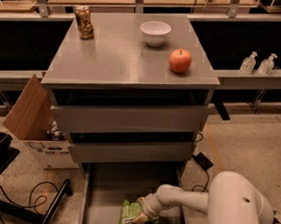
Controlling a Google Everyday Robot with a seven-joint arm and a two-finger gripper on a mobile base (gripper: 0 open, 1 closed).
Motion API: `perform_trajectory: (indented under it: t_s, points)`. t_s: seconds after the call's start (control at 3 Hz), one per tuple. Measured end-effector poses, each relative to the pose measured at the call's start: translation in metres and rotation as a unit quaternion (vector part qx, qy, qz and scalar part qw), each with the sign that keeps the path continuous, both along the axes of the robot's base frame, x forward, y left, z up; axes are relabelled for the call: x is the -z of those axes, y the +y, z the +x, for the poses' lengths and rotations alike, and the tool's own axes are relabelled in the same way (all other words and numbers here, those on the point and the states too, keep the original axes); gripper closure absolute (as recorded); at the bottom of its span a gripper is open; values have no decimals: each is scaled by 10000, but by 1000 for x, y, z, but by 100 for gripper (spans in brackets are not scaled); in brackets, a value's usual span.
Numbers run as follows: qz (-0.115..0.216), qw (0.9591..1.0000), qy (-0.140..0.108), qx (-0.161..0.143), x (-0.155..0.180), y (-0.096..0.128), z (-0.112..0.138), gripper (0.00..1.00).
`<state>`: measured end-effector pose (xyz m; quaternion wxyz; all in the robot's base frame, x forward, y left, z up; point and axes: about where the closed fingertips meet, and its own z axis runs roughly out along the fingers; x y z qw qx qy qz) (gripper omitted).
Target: Pick green rice chip bag from bottom drawer and place on counter
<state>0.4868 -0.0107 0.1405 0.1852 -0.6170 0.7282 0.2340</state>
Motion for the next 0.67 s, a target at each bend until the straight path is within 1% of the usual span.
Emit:
perform_trajectory:
  t_s: [0.33,0.67]
  points:
    - [29,10000,50,-51,-1,3,-4,87]
    - [33,10000,62,-60,0,4,-6,100]
